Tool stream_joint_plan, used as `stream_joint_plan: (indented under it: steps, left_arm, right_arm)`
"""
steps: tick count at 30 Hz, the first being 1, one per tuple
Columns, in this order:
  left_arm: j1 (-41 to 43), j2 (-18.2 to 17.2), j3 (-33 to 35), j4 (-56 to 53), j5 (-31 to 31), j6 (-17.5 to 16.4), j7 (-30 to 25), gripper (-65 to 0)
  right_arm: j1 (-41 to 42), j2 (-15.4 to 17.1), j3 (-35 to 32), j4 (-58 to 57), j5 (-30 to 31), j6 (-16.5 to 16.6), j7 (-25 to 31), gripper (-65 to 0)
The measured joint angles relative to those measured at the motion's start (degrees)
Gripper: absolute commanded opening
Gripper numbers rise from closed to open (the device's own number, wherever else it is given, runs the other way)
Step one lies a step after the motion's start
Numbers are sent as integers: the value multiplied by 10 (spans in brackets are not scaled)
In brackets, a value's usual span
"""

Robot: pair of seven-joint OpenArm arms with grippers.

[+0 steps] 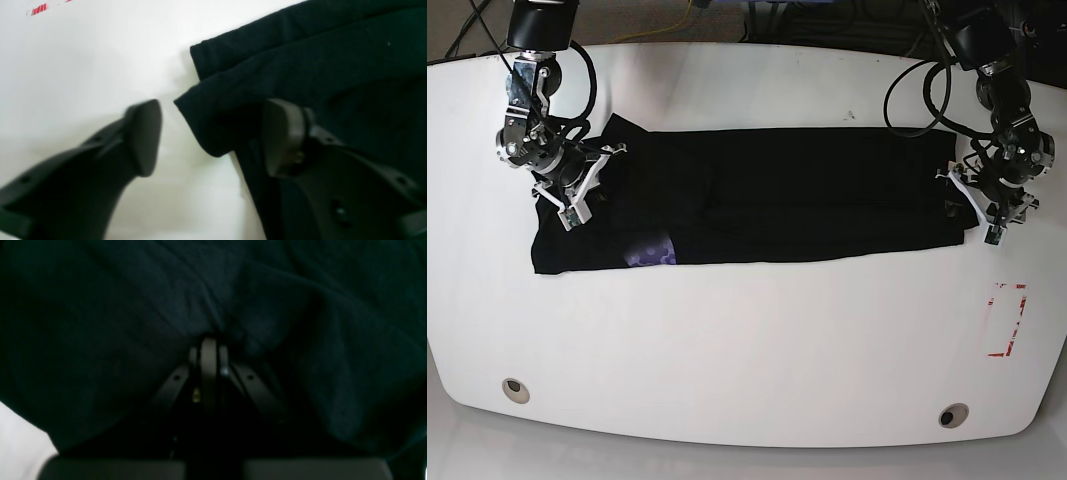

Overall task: Layout the t-shirt on the table in an organized manner, then fold the t-shirt properly
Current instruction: 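Adjust the shirt side edge with the left gripper, smoothing it, then release the shirt edge and lift the left gripper away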

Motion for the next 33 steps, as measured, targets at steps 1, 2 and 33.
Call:
stream_joint_plan:
  steps: [1,2,33]
  left_arm:
    - [0,0,0,0,0,0,0,-323]
    - [0,0,0,0,0,0,0,-361]
    - [46,0,0,88,0,0,0,-623]
  right_arm:
    - [0,0,0,0,0,0,0,-650]
    - [0,0,0,0,0,0,0,-650]
    - [0,0,1,0,0,0,0,-650]
